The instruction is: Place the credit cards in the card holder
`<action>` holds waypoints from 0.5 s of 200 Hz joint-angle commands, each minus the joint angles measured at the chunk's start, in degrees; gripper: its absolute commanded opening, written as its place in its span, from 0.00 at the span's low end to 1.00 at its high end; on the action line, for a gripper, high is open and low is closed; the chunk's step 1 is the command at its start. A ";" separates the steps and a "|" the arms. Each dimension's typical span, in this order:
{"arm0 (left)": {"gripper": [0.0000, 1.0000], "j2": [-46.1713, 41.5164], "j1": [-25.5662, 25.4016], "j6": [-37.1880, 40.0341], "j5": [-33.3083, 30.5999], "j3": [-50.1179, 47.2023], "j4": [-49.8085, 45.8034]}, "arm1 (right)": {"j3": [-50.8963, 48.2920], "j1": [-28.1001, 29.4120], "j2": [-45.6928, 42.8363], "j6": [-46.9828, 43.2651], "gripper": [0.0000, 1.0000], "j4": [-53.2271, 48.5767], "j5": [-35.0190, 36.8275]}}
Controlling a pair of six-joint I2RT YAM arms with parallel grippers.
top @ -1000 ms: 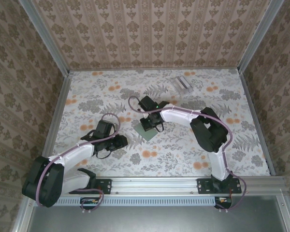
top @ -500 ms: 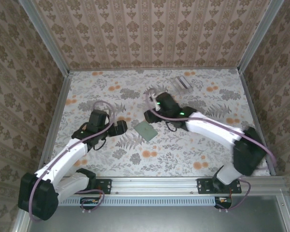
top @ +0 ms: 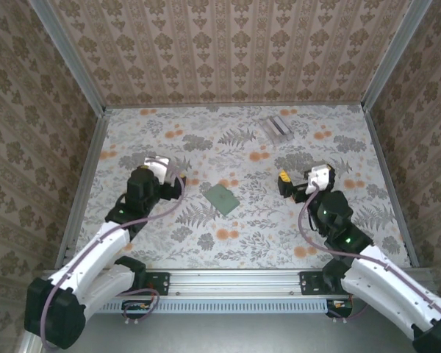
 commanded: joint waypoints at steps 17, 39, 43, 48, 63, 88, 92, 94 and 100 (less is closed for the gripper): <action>1.00 9.82 6.14 13.85 -4.76 -4.45 19.74 | -9.10 -13.26 2.39 -3.14 1.00 13.50 -8.07; 1.00 17.47 12.19 13.26 -2.37 -6.09 27.16 | -13.52 -20.93 13.93 0.02 1.00 26.47 -10.97; 1.00 18.89 13.45 12.21 -1.20 -6.59 29.18 | -13.31 -22.25 16.38 0.10 1.00 27.24 -12.12; 1.00 20.54 15.02 10.71 1.02 -7.12 31.57 | -12.75 -23.76 19.39 0.10 1.00 27.61 -13.89; 1.00 22.52 16.65 8.79 2.20 -4.90 30.34 | -10.81 -25.75 27.24 0.69 1.00 32.72 -17.07; 1.00 26.68 21.29 2.72 6.74 -3.54 35.57 | -6.62 -26.70 37.55 2.30 1.00 38.24 -18.02; 1.00 28.10 21.78 2.64 7.05 -3.78 37.64 | -5.83 -26.83 39.10 2.41 1.00 39.14 -17.93; 1.00 28.85 21.98 2.58 7.28 -3.93 38.92 | -5.60 -26.91 39.93 2.61 1.00 39.64 -17.91; 1.00 31.33 23.08 1.70 8.25 -4.13 41.51 | -4.82 -27.48 42.73 3.85 1.00 41.29 -18.15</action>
